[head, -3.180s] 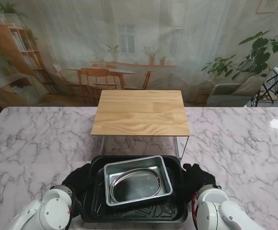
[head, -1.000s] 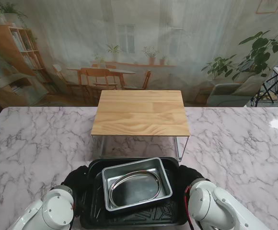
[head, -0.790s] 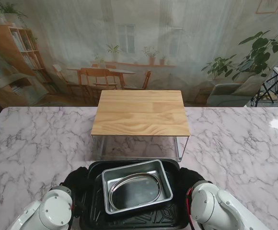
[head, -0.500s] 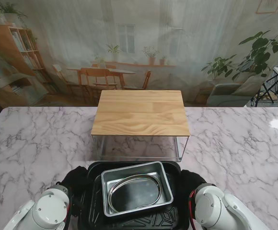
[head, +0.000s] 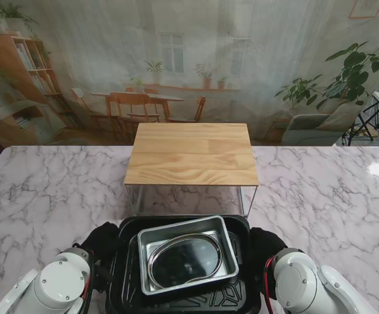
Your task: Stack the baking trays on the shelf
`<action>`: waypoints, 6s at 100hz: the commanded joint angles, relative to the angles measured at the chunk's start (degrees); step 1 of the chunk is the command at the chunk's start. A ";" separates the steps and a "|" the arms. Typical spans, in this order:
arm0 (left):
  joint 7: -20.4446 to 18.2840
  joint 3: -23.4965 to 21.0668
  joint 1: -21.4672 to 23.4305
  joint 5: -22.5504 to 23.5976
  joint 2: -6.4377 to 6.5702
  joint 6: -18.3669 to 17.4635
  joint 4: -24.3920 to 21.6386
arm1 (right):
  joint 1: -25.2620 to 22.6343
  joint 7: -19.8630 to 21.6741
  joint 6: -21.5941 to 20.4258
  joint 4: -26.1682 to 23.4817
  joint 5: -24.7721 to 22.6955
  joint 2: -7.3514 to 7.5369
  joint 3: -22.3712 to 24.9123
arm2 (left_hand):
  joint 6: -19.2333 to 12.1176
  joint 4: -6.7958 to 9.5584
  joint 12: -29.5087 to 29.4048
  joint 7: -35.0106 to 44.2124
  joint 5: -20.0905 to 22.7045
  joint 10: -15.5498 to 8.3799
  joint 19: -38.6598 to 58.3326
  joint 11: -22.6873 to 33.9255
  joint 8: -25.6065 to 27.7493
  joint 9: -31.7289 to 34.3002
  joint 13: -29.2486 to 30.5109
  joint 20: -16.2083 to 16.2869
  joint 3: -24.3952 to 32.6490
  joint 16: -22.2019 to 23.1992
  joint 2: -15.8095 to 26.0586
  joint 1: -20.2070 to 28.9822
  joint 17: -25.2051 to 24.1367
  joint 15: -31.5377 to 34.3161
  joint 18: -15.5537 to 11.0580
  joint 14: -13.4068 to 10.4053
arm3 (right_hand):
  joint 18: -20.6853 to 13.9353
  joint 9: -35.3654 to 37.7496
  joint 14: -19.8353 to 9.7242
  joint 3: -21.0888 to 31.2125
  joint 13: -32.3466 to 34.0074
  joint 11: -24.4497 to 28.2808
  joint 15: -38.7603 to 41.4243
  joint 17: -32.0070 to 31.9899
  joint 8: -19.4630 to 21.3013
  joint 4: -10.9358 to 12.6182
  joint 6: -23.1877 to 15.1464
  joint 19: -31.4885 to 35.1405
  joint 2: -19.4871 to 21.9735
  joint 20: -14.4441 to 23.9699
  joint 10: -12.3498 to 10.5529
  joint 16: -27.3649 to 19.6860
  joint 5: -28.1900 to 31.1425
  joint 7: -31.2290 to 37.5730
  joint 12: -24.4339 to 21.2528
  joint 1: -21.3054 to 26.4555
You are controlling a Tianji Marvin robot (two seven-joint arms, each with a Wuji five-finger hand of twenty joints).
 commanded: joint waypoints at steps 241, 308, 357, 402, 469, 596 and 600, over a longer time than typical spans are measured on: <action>-15.02 3.92 -19.68 -0.59 0.88 -4.93 -10.13 | 14.97 8.92 -1.92 -12.67 7.50 -1.11 1.77 | -22.16 -0.39 1.32 5.21 16.38 -9.76 3.67 1.02 -0.68 2.28 6.91 0.07 4.06 1.42 0.15 3.42 7.43 4.03 -8.95 -5.06 | -12.62 3.14 -11.09 14.30 4.78 0.12 10.57 4.01 -2.80 3.34 -15.40 5.06 0.98 1.94 -1.97 1.37 9.51 -0.31 0.00 9.93; -13.73 5.01 -28.41 -1.94 0.10 -3.28 -5.21 | 29.87 8.87 4.43 -6.02 9.71 -1.29 -4.12 | -22.50 -0.19 1.34 5.50 16.74 -10.12 3.63 0.92 -0.28 2.16 6.91 -0.55 3.64 1.45 0.50 3.42 7.52 3.79 -9.34 -5.47 | -12.63 2.88 -11.08 14.18 4.79 -0.46 10.93 4.08 -2.81 3.59 -15.62 5.33 1.35 2.06 -2.07 1.45 10.01 -0.58 -0.42 9.74; -12.56 6.84 -36.66 -4.47 -0.82 -1.48 0.53 | 36.80 9.21 4.49 -1.44 10.71 -1.64 -6.49 | -22.63 -0.09 1.42 5.38 17.12 -10.32 3.90 0.83 -0.29 2.48 7.11 -0.64 3.47 1.58 0.47 3.42 7.58 3.80 -9.16 -5.47 | -12.57 3.11 -10.98 14.02 4.77 -0.59 11.10 4.08 -2.82 3.65 -15.66 5.43 1.50 2.06 -2.20 1.49 10.82 -0.82 -0.50 9.71; -9.84 8.35 -42.55 -6.08 -2.13 -0.37 6.74 | 43.46 7.66 5.14 5.29 12.61 -2.67 -8.38 | -22.66 0.05 1.55 5.42 17.19 -10.31 4.09 0.75 -0.21 2.67 7.17 -0.63 3.32 1.72 0.46 3.42 7.52 3.75 -9.15 -5.44 | -12.18 3.38 -10.83 13.86 4.74 -0.72 10.96 4.02 -2.69 3.59 -15.85 5.27 1.58 1.96 -2.45 1.42 11.31 -0.95 -0.38 9.70; -5.10 11.81 -51.99 -9.61 -4.90 4.07 18.35 | 50.47 3.35 5.39 18.60 13.74 -4.97 -12.89 | -22.57 0.17 1.54 4.80 17.43 -10.43 3.86 0.32 -0.36 2.55 6.59 -0.51 3.00 1.80 0.76 3.42 6.73 3.27 -8.95 -5.17 | -10.95 3.75 -10.29 13.04 4.68 -0.82 9.67 3.69 -2.09 3.41 -17.19 4.18 2.32 1.26 -3.10 0.87 12.39 -0.44 0.06 9.74; 1.21 16.11 -58.44 -15.47 -9.28 2.89 37.87 | 53.18 -2.49 8.08 29.64 15.44 -7.81 -16.61 | -18.67 7.54 -23.85 -16.63 4.19 -8.60 -22.24 -12.28 -6.32 -18.95 -19.11 -0.06 -24.35 -13.76 5.80 2.15 -19.59 -20.80 -6.32 -2.88 | -4.75 -21.86 -5.79 -17.61 -39.48 -11.52 -28.79 -44.03 -3.12 13.39 -17.19 -28.07 21.58 -0.88 -5.96 -11.35 -1.71 -4.54 -9.99 -7.49; 0.70 16.05 -58.33 -15.55 -9.11 2.74 37.85 | 52.84 -2.94 8.14 29.52 15.53 -7.94 -16.45 | -19.01 7.88 -25.50 -19.46 2.11 -8.74 -24.11 -14.11 -8.64 -21.17 -21.16 -0.45 -27.25 -15.43 7.83 0.16 -21.75 -22.53 -5.86 -3.13 | -4.56 -22.96 -5.73 -18.59 -41.28 -12.66 -31.34 -45.87 -3.19 13.44 -17.25 -29.65 21.69 -1.41 -6.17 -12.70 -2.37 -4.87 -10.78 -9.35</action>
